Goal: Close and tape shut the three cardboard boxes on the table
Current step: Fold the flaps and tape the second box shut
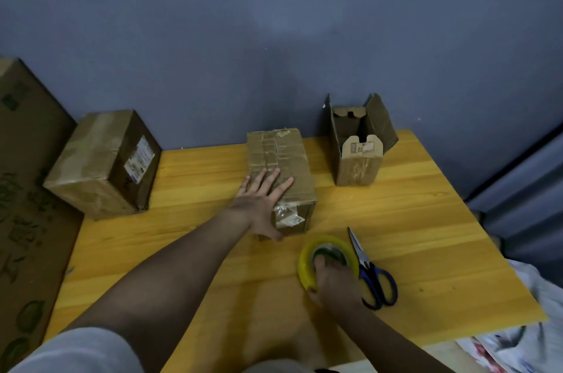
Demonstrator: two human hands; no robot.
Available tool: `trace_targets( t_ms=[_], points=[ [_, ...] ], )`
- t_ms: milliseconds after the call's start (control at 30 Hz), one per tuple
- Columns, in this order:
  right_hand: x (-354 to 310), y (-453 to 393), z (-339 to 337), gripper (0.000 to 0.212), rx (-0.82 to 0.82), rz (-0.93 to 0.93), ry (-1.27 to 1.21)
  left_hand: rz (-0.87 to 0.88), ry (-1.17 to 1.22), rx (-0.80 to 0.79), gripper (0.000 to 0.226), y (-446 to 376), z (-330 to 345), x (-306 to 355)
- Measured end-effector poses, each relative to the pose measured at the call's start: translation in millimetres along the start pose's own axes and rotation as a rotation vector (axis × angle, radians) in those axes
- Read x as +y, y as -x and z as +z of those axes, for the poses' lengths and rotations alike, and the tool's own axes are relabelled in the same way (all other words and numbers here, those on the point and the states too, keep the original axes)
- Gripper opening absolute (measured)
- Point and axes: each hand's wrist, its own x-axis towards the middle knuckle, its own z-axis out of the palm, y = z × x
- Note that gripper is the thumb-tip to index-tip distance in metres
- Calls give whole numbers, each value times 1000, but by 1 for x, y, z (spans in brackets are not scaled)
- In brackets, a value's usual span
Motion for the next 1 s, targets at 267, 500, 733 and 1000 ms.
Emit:
trace_targets(
  t_ms=[267,500,733,1000],
  points=[
    [4,-3,9,61,8,3,-56,9,-26,-9,138,-1,1,-4],
    [0,-23,-50,28,185,176,-1179,45,129,68,75,0,-3,-9],
    [-33,-53,-84,19,-68,215,-1502,-32,443,242,42,-8,-1,-7],
    [-34,-68,-71,17,12,234,-1559,-32,491,283,46,-11,8,-8]
  ],
)
